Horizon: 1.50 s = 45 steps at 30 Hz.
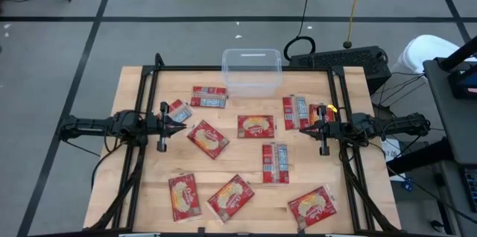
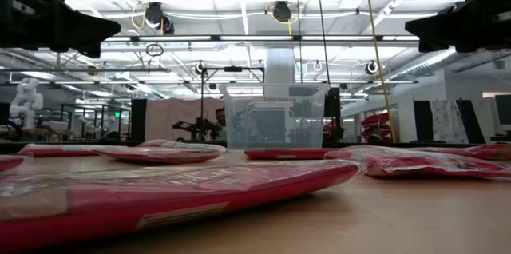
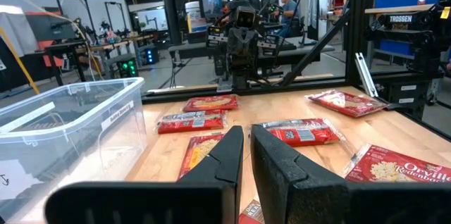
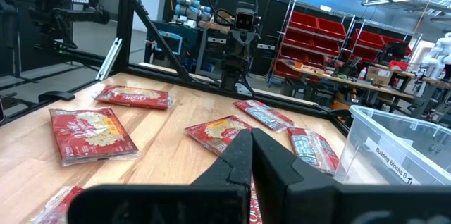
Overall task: Sort popcorn bags into baskets
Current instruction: Put the popcorn bags into the transparent bin
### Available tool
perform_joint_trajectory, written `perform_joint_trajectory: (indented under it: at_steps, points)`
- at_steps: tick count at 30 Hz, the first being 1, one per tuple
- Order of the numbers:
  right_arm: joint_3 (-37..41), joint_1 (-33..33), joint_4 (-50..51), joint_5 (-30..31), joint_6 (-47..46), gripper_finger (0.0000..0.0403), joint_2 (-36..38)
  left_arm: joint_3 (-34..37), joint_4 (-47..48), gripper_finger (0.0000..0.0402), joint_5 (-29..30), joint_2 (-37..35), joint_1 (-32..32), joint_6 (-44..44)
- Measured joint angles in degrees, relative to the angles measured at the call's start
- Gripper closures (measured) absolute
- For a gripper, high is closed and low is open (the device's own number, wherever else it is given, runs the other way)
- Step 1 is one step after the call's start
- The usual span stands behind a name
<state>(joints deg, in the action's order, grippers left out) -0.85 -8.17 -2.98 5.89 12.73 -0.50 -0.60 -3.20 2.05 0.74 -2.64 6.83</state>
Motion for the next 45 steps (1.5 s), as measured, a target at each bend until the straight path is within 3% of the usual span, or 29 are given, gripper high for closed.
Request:
perform_joint_trajectory:
  at_steps: [21,25,30,38,45]
  points:
    - [-0.01,0.01,-2.92,0.07,-0.37,0.0403,0.01,0.02,0.01,0.0364,0.01,0.0,-0.01,0.0]
    - [0.01,-0.01,-4.61,1.07,-8.23,0.0403,0.01,0.0,0.01,0.0364,0.01,0.01,-0.01,0.0]
    - [-0.01,0.01,-5.48,4.72,-24.68,0.0403,-0.71,0.02,0.02,0.0364,0.0,0.01,0.0,0.0]
    - [-0.36,-2.02,-5.85,6.01,-32.64,0.0403,-11.27,0.02,0.01,0.0364,0.0,0.01,0.0,0.0]
    - [-7.33,-2.81,-1.83,4.96,-32.37,0.0403,-24.27,0.01,0.02,0.0364,0.0,0.0,0.0,0.0]
